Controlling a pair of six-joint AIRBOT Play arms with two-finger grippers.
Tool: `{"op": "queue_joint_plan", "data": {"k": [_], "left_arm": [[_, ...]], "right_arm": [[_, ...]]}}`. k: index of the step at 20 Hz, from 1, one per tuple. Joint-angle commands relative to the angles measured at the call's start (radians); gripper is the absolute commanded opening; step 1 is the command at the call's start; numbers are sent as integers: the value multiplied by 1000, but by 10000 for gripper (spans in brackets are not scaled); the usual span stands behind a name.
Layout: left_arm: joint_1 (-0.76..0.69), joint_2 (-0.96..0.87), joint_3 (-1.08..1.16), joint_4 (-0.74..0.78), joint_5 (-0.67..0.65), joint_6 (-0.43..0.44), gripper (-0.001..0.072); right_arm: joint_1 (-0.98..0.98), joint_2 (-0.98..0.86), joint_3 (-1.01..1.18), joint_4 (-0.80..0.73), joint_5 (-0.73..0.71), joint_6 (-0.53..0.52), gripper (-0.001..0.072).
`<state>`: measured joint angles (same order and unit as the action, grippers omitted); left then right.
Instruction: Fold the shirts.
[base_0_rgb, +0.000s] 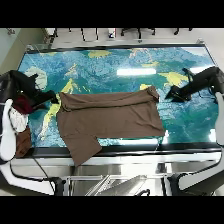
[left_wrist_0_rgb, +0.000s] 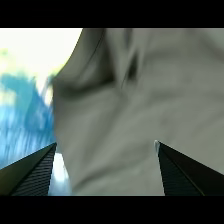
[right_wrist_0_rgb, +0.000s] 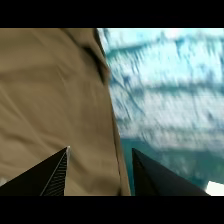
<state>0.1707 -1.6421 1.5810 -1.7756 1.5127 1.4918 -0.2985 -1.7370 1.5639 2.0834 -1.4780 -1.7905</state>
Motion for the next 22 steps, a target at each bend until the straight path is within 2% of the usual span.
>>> {"op": "queue_joint_plan", "data": {"k": [1, 2, 4, 5, 9, 15, 16, 17, 18, 19, 20, 21, 22], "left_arm": [[36, 227, -319, -5, 8, -2, 689], [40, 298, -455, -7, -24, -2, 690], [43, 423, -719, -70, -79, -2, 689], [43, 467, -821, -122, -104, 0, 689], [42, 599, -1118, -352, -277, 56, 689], [42, 653, -1240, -383, -406, 56, 688], [42, 652, -1239, -407, -427, 56, 667], [42, 652, -1239, -427, -450, 60, 564], [42, 652, -1239, -433, -468, 60, 499], [42, 652, -1239, -434, -484, 60, 377], [42, 652, -1238, -434, -494, 64, 177], [42, 653, -1235, -435, -494, 81, 15], [42, 652, -1225, -434, -481, 101, 14]], "right_arm": [[-95, 142, -244, -19, -50, -99, 475], [-123, 172, -324, -18, -39, -136, 491], [-173, 198, -441, -14, -16, -175, 631], [-195, 198, -477, -9, -11, -182, 652], [-210, 197, -557, 4, 23, -216, 650], [-190, 190, -615, 45, 74, -259, 650], [-186, 190, -623, 69, 82, -272, 650], [-180, 190, -632, 88, 95, -280, 650], [-172, 190, -640, 94, 105, -283, 651], [-164, 184, -644, 95, 110, -283, 650], [-152, 173, -645, 94, 110, -282, 650], [-138, 159, -645, 95, 111, -282, 650], [-121, 144, -645, 95, 113, -282, 650]]}}
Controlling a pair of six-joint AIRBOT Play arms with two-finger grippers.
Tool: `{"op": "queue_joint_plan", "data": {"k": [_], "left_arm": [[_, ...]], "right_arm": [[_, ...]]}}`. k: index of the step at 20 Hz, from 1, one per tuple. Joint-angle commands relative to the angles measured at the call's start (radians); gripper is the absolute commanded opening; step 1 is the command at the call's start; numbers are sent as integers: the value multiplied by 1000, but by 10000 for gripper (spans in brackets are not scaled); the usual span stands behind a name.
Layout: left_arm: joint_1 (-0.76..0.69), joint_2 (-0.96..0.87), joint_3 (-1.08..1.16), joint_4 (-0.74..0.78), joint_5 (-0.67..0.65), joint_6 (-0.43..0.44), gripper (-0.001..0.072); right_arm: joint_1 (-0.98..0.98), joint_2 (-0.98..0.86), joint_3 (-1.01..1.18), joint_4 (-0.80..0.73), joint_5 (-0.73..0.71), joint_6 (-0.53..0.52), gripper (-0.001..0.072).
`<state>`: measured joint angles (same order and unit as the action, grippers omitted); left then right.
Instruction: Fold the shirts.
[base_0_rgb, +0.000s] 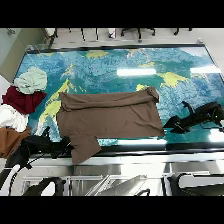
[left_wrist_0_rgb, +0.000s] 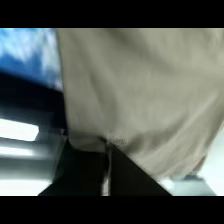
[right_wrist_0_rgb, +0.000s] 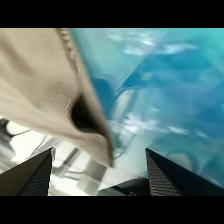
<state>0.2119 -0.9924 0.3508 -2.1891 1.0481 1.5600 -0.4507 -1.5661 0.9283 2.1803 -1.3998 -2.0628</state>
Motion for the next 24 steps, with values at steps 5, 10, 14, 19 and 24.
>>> {"op": "queue_joint_plan", "data": {"k": [5, 10, 14, 19, 24], "left_arm": [[0, 4, 126, -1, 125, 48, 14], [1, 122, 215, 0, 161, 48, 14], [1, 256, 268, 121, 292, 14, 13], [1, 408, 277, 307, 396, -59, 13], [-6, 362, 293, 274, 296, -58, 13]], "right_arm": [[126, -82, -9, -2, 47, -10, 647], [159, -80, -8, 64, 47, -10, 23], [148, -12, -9, 40, 19, 26, 23], [125, 209, -68, -259, 21, 277, 22], [164, 359, -139, -205, 94, 257, 22]]}}
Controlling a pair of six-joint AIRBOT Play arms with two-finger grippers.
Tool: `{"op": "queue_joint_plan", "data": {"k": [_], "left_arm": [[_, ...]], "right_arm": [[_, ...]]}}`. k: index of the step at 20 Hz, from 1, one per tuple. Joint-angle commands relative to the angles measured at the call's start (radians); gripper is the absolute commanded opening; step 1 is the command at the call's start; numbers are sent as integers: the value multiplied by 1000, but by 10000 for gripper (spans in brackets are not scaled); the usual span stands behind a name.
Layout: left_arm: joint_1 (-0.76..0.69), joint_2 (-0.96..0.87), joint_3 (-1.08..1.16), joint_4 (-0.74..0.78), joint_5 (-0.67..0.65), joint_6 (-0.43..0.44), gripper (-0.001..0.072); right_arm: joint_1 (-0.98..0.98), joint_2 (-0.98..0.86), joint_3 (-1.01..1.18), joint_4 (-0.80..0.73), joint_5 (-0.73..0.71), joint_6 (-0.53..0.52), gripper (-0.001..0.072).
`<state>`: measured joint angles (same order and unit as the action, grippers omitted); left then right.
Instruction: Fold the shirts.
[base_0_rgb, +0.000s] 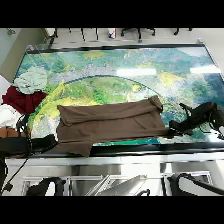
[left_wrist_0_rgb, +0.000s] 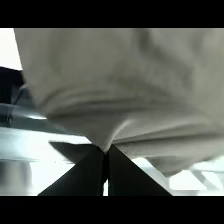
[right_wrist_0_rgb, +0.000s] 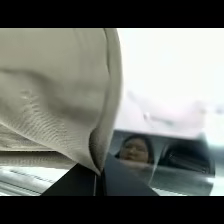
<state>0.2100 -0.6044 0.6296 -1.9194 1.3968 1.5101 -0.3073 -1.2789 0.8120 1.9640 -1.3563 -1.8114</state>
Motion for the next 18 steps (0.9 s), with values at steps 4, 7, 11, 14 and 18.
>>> {"op": "queue_joint_plan", "data": {"k": [4, 7, 11, 14, 18], "left_arm": [[-134, -279, 214, -8, -206, -7, 13], [-191, -518, 425, -7, -249, -6, 13], [-205, -789, 634, 69, -257, -9, 13], [-205, -952, 735, 70, -255, -9, 13], [-205, -1092, 816, 89, -223, -9, 13]], "right_arm": [[84, 9, 116, 220, 220, -73, 23], [103, -119, 266, 241, 248, -74, 23], [104, -279, 364, 274, 270, -84, 23], [108, -362, 365, 310, 314, -114, 23], [103, -379, 376, 306, 303, -132, 35]]}}
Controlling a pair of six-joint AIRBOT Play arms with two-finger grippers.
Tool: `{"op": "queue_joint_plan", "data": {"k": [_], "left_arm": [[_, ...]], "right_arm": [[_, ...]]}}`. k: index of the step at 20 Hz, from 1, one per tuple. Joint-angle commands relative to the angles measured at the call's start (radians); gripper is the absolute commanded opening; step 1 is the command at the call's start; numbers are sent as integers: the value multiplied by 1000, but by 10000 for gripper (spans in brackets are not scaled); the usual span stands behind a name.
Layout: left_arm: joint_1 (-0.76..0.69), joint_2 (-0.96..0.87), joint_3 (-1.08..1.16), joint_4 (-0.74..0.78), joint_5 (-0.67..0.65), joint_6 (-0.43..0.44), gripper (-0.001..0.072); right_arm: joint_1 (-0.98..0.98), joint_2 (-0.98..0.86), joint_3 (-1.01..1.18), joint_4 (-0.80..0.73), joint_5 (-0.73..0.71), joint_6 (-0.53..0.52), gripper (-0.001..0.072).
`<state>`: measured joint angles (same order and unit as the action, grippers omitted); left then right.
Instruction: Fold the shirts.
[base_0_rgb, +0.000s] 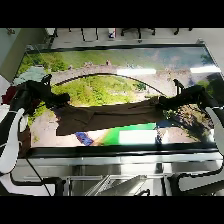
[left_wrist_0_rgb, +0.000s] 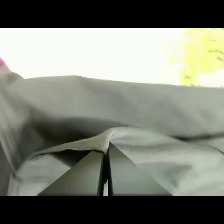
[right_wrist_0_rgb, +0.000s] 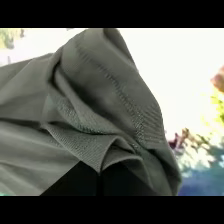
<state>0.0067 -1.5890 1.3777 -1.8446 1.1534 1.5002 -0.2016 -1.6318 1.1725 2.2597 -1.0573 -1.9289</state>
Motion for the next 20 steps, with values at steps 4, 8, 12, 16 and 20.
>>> {"op": "queue_joint_plan", "data": {"k": [4, 8, 12, 16, 20], "left_arm": [[-14, -182, 173, -18, 78, -2, 700], [-16, -192, 307, -15, 217, -2, 699], [-16, -191, 451, -15, 363, -3, 699], [-21, -191, 581, -17, 459, -28, 697], [-69, -191, 656, -17, 455, -54, 17]], "right_arm": [[-43, -27, 124, -51, -103, -47, 556], [-86, -65, 153, -101, -114, -48, 661], [-78, -159, 152, -21, -181, -115, 651], [-46, -216, 153, 38, -172, -145, 425], [-25, -245, 154, 62, -139, -178, 23]]}}
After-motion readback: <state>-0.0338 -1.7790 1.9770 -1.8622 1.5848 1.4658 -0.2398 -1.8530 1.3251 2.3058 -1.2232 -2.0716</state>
